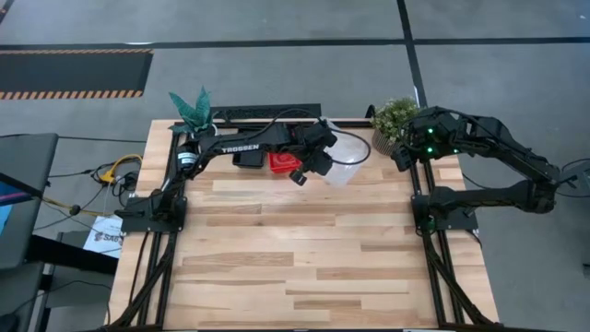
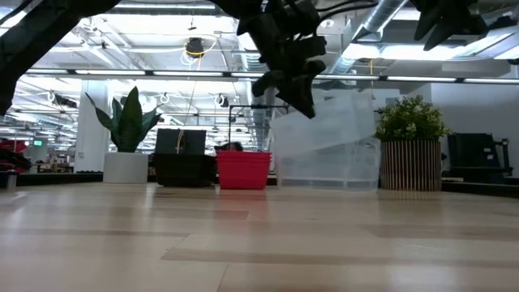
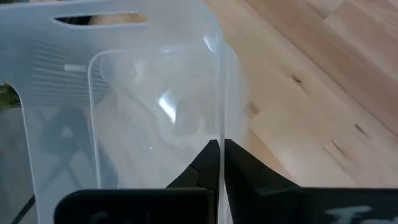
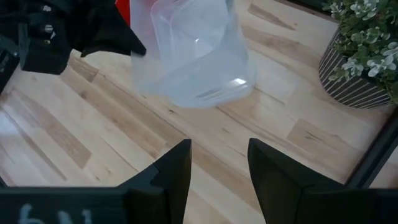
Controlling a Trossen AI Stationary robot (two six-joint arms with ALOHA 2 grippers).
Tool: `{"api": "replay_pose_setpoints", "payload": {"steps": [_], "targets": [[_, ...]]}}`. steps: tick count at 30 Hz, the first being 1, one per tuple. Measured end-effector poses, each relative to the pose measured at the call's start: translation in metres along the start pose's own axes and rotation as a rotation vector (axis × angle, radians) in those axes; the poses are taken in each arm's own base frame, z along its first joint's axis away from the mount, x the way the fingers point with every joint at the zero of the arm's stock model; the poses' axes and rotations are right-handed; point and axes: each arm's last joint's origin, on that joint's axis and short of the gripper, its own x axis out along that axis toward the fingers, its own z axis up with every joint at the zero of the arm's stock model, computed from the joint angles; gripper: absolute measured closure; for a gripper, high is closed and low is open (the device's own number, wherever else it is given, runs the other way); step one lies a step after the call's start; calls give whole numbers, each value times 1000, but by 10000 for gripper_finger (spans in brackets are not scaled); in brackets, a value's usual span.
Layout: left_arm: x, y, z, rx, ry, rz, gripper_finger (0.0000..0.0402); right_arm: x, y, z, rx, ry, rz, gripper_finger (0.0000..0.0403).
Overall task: Stack baskets by color
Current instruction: Stack the transparent bin on the transparent bin
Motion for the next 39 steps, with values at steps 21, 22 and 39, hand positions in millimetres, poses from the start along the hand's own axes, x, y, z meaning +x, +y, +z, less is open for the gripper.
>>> {"api": "replay_pose_setpoints", "payload": {"steps": [21,22,39], "targets": [[1,-3,-2,-4,13,-42,376,0,0,0,-9,0,0,223],[1,-3,-3,-8,17,-39,368,0,0,0,-9,0,0,223],[-95,30,28,-442,-26,193,231,24,10,12,-83,65,-45,223]]}}
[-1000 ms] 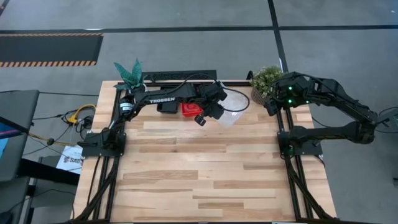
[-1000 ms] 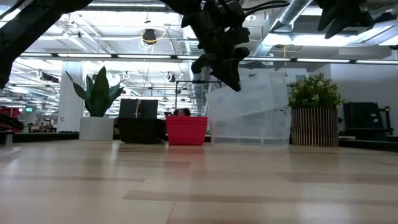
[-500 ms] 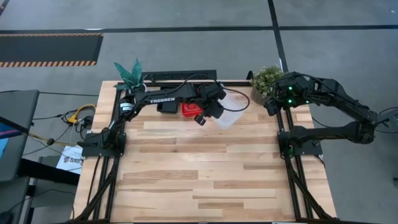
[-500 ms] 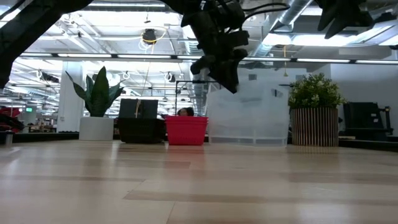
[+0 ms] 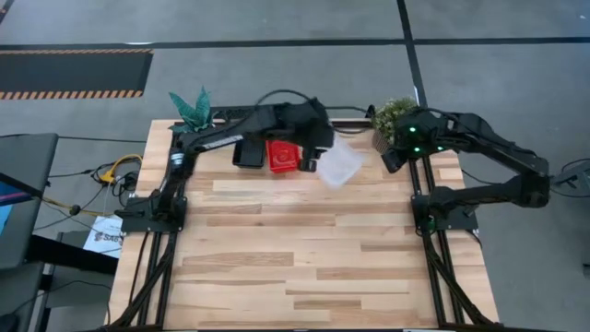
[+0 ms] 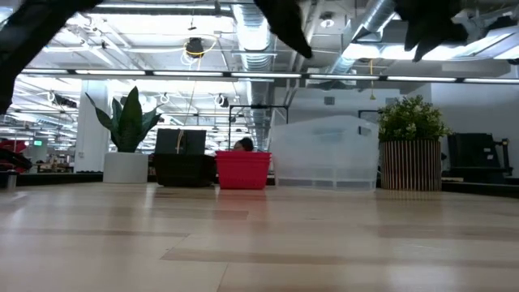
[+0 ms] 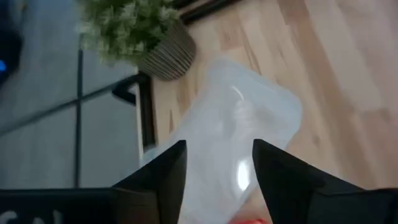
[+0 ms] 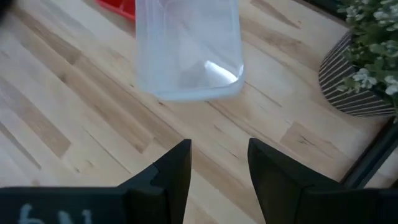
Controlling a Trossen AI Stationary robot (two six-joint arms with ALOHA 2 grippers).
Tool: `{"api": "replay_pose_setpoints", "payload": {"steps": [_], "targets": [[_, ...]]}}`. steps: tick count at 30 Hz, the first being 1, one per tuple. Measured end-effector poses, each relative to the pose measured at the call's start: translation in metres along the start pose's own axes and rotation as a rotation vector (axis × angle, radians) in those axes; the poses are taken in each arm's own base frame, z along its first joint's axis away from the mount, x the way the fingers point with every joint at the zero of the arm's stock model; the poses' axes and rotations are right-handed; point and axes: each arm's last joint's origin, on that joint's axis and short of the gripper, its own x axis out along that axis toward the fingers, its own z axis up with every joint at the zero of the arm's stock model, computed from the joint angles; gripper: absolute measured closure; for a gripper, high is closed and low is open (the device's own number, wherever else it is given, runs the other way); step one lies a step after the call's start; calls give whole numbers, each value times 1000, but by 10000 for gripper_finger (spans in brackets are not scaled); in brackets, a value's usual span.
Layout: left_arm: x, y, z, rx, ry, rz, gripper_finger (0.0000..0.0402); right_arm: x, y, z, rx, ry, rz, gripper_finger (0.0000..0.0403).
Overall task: Stack baskets by color
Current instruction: Stack the transparent bin on the transparent bin
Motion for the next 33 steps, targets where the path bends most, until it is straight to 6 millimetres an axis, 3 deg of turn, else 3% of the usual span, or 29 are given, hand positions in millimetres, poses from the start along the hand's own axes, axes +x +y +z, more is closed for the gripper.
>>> {"api": "replay_pose_setpoints", "payload": {"steps": [5,9,15,25,33], "targets": [[-72,1,-4,-220,-80,-4,235,29,11,8,-97,89,-83,225],[-129,-1,-2,-350,-215,-16,242,70,23,2,-180,199,-124,236],[-181,-13,0,-435,-329,-17,246,125,46,-8,-225,253,-122,254],[-195,-42,5,-439,-301,-64,246,197,78,-7,-273,249,-91,279],[-198,-58,7,-428,-245,-50,246,227,82,16,-238,125,-16,282]]}}
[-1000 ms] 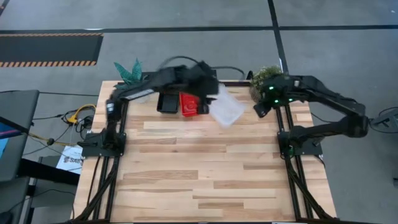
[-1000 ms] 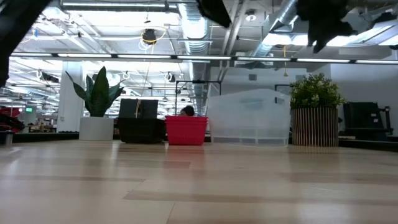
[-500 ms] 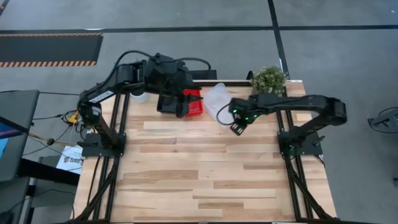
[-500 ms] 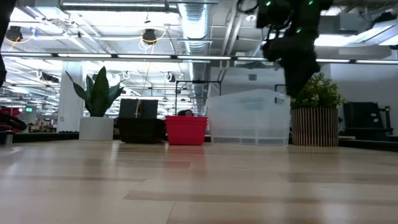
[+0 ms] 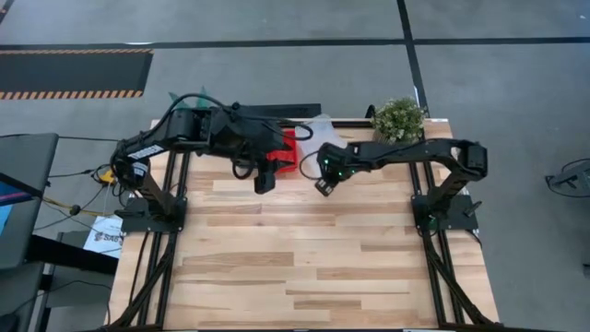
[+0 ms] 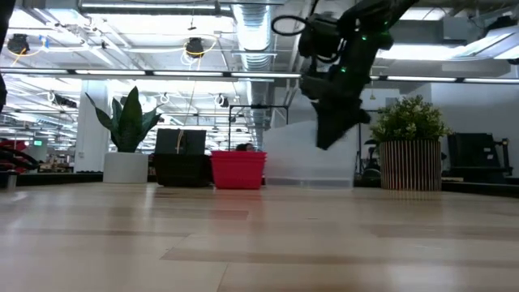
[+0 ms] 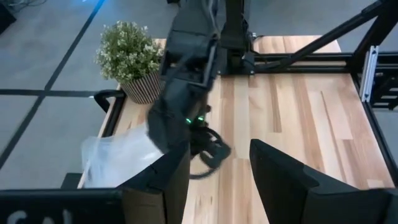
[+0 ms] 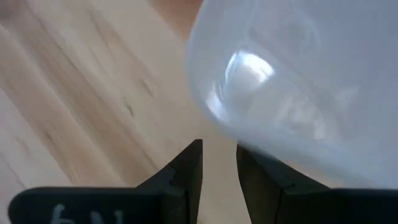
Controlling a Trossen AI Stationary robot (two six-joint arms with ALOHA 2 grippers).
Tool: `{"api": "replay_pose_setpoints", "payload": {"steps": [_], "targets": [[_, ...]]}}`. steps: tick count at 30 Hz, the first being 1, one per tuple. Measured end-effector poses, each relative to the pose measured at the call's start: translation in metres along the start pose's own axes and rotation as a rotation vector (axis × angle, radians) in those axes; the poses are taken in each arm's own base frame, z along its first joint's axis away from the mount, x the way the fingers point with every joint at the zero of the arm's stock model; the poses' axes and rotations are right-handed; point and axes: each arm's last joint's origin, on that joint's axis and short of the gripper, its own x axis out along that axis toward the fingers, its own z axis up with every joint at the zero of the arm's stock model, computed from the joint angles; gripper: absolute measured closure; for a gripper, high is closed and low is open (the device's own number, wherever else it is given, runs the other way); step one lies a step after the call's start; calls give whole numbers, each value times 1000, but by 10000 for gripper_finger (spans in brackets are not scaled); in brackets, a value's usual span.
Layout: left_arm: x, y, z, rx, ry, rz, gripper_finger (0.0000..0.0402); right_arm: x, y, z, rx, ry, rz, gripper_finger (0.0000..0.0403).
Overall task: Stack baskets by color
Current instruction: Stack the transparent bin on the transparent bin, then return to Home Position
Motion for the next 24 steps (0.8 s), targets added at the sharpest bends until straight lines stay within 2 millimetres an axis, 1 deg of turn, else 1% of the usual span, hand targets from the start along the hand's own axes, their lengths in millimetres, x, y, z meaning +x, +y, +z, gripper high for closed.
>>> {"api": "replay_pose_setpoints", "payload": {"steps": [4,8,10,12,14,15,17,19,22,24], "targets": [[-1,-5,0,-13,-1,-6,246,-3,-2,20,33,-148,61,282],[-1,-9,0,-25,-5,5,246,-9,-12,39,81,-297,96,283],[-1,-10,1,-39,-7,30,246,-9,-20,45,101,-319,104,283],[-1,-11,1,-56,-10,58,246,-11,-24,49,110,-327,159,283],[-2,-12,2,-71,-28,85,246,-22,-28,52,105,-318,220,283],[-4,-13,3,-72,-40,98,246,-33,-28,54,98,-342,249,283],[-9,-15,4,-72,-66,112,246,-62,-29,60,83,-424,293,283],[-20,-16,7,-83,-116,125,246,-93,-30,57,59,-502,322,283],[-45,-21,10,-72,-208,156,246,-142,-33,46,-44,-646,346,283],[-65,-24,10,-14,-262,157,246,-180,-37,32,-139,-760,345,283]]}}
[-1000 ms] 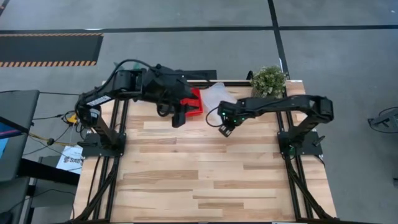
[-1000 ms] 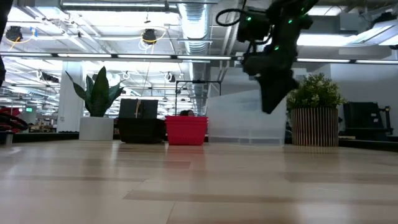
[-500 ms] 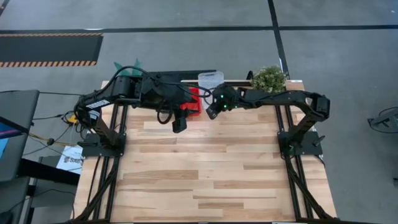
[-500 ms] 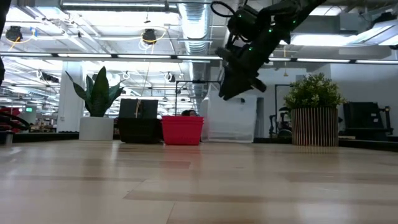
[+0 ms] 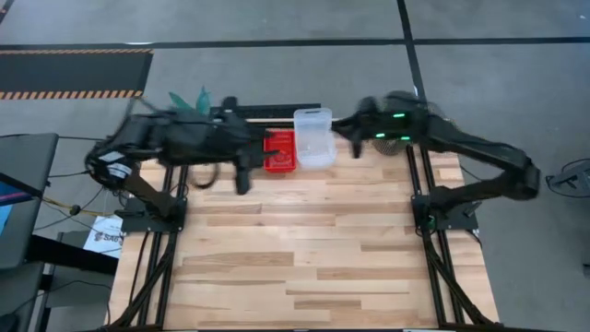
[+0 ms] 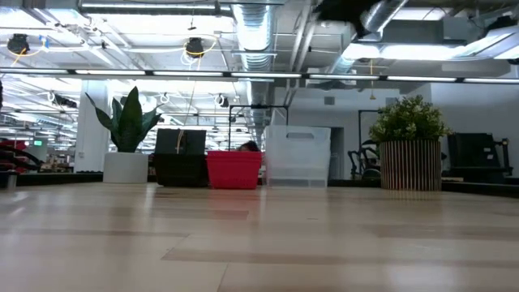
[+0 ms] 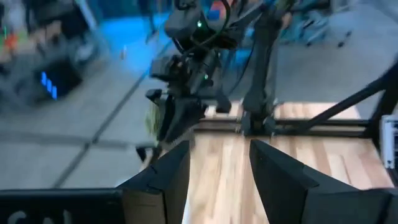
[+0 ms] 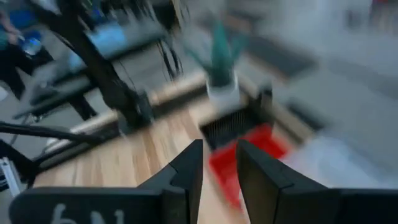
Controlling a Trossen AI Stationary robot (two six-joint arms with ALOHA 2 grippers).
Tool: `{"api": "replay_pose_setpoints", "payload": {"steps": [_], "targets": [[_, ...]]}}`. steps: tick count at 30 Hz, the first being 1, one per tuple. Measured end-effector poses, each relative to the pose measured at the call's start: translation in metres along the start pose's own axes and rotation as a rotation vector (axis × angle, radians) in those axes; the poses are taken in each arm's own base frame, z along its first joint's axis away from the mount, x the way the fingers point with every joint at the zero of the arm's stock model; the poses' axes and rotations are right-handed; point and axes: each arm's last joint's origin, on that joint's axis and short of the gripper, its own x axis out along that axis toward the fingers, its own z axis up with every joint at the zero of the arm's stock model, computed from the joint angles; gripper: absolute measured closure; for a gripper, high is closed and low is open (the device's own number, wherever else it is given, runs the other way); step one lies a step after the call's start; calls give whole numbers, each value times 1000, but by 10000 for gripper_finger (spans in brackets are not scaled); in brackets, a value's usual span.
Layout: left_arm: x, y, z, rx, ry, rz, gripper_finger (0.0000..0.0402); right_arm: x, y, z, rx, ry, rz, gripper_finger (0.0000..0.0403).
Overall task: Stack baskets by color
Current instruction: Return to Home Position
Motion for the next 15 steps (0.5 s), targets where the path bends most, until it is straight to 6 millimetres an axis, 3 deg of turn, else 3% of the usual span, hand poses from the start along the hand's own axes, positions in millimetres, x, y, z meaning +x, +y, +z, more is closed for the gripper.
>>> {"api": "replay_pose_setpoints", "payload": {"steps": [4,9,15], "targets": [[-35,8,5,46,-75,-6,246,-66,10,13,-179,-119,10,283],[-54,17,1,40,-67,-28,246,-127,16,10,-218,-197,8,283],[-50,22,-14,55,-39,-327,246,-145,10,-27,-143,-202,16,283]]}}
